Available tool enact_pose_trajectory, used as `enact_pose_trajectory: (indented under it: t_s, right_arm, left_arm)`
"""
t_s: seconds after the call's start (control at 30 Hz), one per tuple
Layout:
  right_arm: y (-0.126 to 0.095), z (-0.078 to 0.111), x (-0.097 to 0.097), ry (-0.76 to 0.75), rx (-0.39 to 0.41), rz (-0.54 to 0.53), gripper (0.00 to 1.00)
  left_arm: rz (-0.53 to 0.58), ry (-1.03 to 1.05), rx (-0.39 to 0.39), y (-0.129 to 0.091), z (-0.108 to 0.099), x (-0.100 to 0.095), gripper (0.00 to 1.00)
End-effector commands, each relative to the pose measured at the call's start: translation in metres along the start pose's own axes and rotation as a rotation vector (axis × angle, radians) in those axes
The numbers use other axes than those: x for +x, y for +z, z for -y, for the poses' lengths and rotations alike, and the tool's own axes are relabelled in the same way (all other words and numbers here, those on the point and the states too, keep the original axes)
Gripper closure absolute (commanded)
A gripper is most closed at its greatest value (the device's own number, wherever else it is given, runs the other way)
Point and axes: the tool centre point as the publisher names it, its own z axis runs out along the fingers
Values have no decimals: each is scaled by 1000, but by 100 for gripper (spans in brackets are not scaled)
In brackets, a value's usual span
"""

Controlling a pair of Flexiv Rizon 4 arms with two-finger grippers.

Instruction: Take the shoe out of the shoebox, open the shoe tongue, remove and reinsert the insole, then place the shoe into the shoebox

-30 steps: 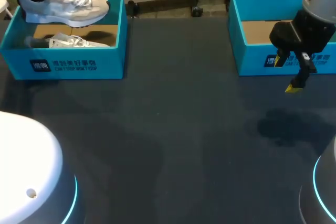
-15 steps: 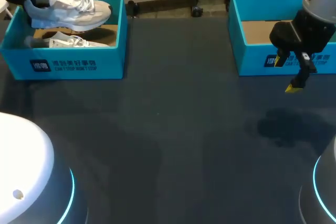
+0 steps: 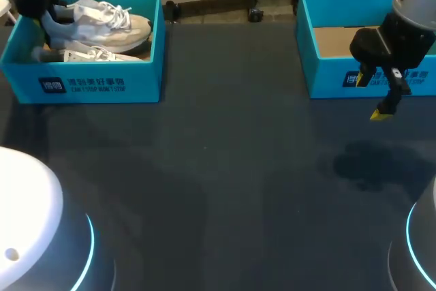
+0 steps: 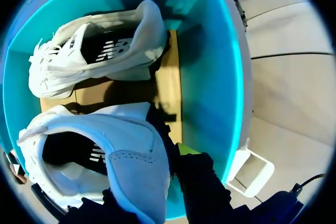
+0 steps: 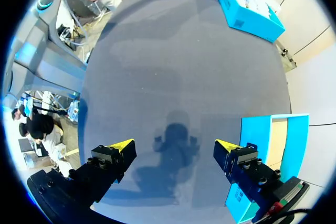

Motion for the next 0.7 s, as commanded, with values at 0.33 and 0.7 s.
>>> enact_pose_trajectory:
  t_s: [0.33,0.7]
  right_arm:
    - [1,0,0,0,1,0,0]
    - [1,0,0,0,1,0,0]
  left_arm:
    - [18,25,46,29,-10,0,100]
    - [33,30,106,52,-15,1,100]
